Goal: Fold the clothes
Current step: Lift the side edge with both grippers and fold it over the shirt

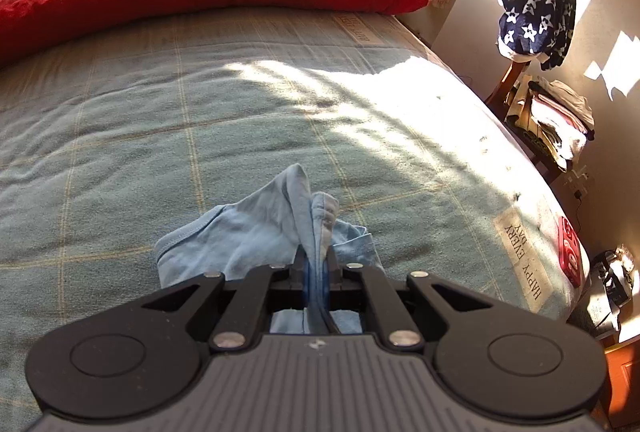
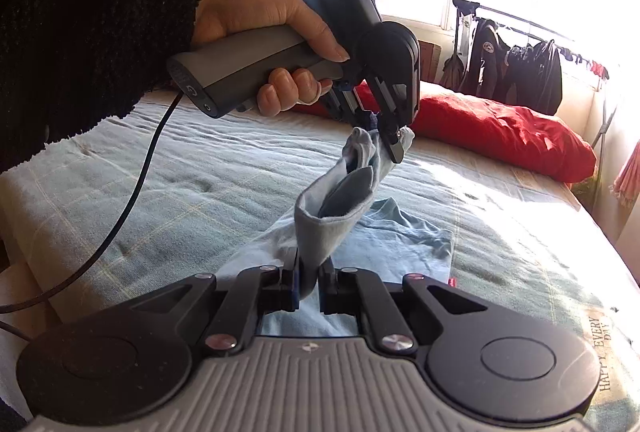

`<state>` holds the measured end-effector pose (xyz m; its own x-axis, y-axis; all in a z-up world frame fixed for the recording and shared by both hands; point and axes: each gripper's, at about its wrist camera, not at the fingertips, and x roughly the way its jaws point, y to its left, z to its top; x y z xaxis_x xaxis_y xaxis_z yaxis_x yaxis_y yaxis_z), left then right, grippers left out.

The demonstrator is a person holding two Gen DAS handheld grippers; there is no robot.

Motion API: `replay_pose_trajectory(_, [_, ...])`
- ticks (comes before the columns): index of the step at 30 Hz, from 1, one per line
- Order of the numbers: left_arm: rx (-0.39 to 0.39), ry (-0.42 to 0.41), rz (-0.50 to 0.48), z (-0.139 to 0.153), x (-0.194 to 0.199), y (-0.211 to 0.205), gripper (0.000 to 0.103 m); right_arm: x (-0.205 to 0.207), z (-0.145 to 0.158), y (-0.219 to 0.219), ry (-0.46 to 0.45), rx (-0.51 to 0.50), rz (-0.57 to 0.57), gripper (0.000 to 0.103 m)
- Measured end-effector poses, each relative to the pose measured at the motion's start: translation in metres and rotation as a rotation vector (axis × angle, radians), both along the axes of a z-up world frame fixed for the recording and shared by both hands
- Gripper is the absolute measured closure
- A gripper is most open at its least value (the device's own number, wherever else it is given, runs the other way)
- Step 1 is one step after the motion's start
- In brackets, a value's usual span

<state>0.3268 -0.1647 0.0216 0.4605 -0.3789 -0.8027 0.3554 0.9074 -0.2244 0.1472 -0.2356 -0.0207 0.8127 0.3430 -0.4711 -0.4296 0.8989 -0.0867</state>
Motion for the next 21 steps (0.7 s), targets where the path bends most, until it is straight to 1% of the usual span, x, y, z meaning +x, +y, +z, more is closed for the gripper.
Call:
replay_pose_trajectory(5, [0.026, 0.02, -0.031, -0.016, 0.002, -0.032, 0.099, 0.004, -0.008, -0.019, 0.032, 0.04, -0.045, 0.094])
replay_pose_trajectory(6, [0.049, 0.019, -0.036, -0.019, 0.002, -0.038, 0.099, 0.006, -0.009, -0.023, 0.039, 0.047, -0.051, 0.093])
replay_pose_trajectory(9, [0.125, 0.012, -0.05, -0.029, 0.002, -0.054, 0.099, 0.014, -0.016, -0.034, 0.096, 0.107, -0.057, 0.093])
replay_pose_trajectory(12, [0.139, 0.031, -0.048, -0.041, 0.006, -0.061, 0.099, 0.021, -0.029, -0.048, 0.158, 0.18, -0.075, 0.093])
replay_pose_trajectory(14, [0.152, 0.04, -0.05, -0.047, 0.007, -0.067, 0.099, 0.024, -0.035, -0.054, 0.185, 0.209, -0.084, 0.093])
replay_pose_trajectory(21, [0.208, 0.05, -0.087, -0.066, 0.007, -0.088, 0.097, 0.023, -0.046, -0.061, 0.23, 0.239, -0.108, 0.093])
